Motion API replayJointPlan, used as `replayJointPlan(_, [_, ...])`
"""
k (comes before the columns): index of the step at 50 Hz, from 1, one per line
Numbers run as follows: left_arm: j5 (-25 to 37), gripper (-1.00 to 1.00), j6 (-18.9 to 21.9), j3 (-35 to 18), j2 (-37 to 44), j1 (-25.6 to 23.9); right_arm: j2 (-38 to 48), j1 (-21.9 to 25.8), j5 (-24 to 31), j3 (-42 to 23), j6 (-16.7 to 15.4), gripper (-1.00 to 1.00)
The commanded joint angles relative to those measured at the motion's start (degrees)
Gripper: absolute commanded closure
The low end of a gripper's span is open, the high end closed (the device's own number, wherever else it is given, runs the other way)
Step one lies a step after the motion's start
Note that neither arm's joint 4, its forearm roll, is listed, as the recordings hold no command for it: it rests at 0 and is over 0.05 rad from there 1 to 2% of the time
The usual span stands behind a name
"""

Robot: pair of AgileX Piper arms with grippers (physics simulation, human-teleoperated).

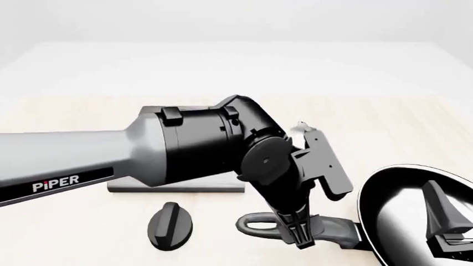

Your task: Put the frying pan on the stove.

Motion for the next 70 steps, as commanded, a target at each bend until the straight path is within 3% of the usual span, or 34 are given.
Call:
replayJointPlan(1, [-1.55, -1.0, -0.31, 1.3, 0.34, -0.06, 0.02, -0.01, -0.02, 0.01, 0.0, -1.0])
replayJointPlan(30, [-5.06, -1.0, 0.75, 3.39, 1.66, 1.68, 0.02, 0.0, -0.03, 0.01, 0.01, -1.0])
replayJointPlan(50, [-9.66, -1.0, -1.66, 7.25, 2.67, 0.71, 0.02, -0.02, -0.02, 0.01, 0.02, -1.0])
replayJointPlan(54, [-11.72, -1.0, -3.85, 9.23, 2.34, -0.8, 0.02, -0.02, -0.04, 0.01, 0.0, -1.0])
replayJointPlan(70, [-14.76, -1.0, -3.47, 10.19, 5.52, 0.46, 0.02, -0.01, -0.03, 0.01, -0.01, -1.0])
